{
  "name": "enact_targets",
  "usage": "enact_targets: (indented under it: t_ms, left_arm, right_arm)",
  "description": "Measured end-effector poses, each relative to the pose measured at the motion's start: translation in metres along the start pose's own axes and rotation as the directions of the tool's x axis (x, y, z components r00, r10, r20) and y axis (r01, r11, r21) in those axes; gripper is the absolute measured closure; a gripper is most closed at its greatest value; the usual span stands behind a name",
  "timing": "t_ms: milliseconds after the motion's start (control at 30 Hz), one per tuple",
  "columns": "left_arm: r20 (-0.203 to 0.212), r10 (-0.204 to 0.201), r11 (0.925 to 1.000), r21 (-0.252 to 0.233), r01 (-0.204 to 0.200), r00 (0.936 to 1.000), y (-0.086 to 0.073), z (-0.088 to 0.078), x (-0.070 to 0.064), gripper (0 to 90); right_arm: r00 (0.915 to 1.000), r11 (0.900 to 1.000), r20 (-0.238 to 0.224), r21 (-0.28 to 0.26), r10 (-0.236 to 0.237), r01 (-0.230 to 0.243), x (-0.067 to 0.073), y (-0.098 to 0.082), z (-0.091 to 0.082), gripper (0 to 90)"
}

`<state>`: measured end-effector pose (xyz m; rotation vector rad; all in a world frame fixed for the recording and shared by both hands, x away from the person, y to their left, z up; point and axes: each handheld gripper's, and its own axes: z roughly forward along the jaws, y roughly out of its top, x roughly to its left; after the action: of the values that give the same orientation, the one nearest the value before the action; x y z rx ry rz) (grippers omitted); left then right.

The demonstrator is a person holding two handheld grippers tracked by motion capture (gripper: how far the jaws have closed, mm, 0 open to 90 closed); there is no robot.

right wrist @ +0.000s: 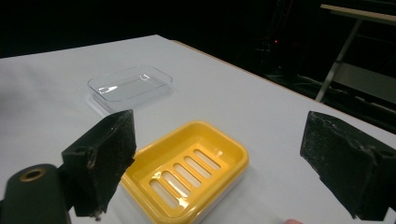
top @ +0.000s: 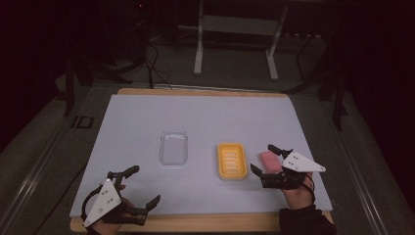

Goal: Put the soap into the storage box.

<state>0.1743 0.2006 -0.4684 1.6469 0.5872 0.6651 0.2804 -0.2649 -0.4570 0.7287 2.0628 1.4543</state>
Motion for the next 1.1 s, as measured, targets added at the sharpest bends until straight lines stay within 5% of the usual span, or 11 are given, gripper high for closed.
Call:
enact_targets:
  t_ms: [267,500,533,600,633,667,867,933,1100]
  left_arm:
    - [0.001,0.02,0.9996,0.021,-0.02,0.9998,-0.001,0.002,-0.001,0.6]
    - [0.004,0.021,0.9994,0.028,-0.021,0.9998,-0.001,0.002,-0.001,0.6]
    - [0.003,0.023,0.9991,0.035,-0.023,0.9997,-0.001,0.003,-0.001,0.6]
    - [0.008,0.027,0.9988,0.042,-0.027,0.9996,-0.001,0.003,-0.002,0.6]
    - [0.008,0.027,0.9988,0.042,-0.027,0.9996,-0.001,0.003,-0.002,0.6]
    - [0.012,0.026,0.9986,0.046,-0.026,0.9996,-0.001,0.004,-0.002,0.6]
    - [0.011,0.03,0.9981,0.054,-0.03,0.9995,-0.001,0.004,-0.002,0.6]
    - [0.011,0.03,0.998,0.055,-0.031,0.9995,-0.002,0.004,-0.002,0.6]
    - [0.019,0.028,0.9979,0.058,-0.029,0.9994,-0.002,0.004,-0.002,0.6]
  right_arm:
    - [0.9952,0.999,0.095,0.04,-0.021,0.017,-0.003,0.002,0.0,10.5]
    - [0.9975,0.998,0.064,0.057,-0.03,0.027,-0.005,0.003,-0.001,10.5]
    - [0.9971,0.99,0.01,0.117,0.075,-0.076,-0.007,0.003,-0.001,10.5]
    - [0.9801,0.964,-0.032,0.192,0.196,-0.186,-0.008,0.001,0.001,10.5]
    - [0.9748,0.954,-0.034,0.215,0.221,-0.208,-0.008,0.0,0.002,10.5]
    - [0.9724,0.945,-0.034,0.245,0.231,-0.216,-0.008,-0.001,0.004,10.5]
    - [0.9813,0.928,0.022,0.32,0.191,-0.188,-0.005,-0.002,0.009,10.5]
    - [0.9818,0.912,0.05,0.363,0.183,-0.189,-0.004,-0.003,0.011,17.5]
    - [0.9812,0.893,0.037,0.41,0.19,-0.188,-0.005,-0.004,0.012,14.5]
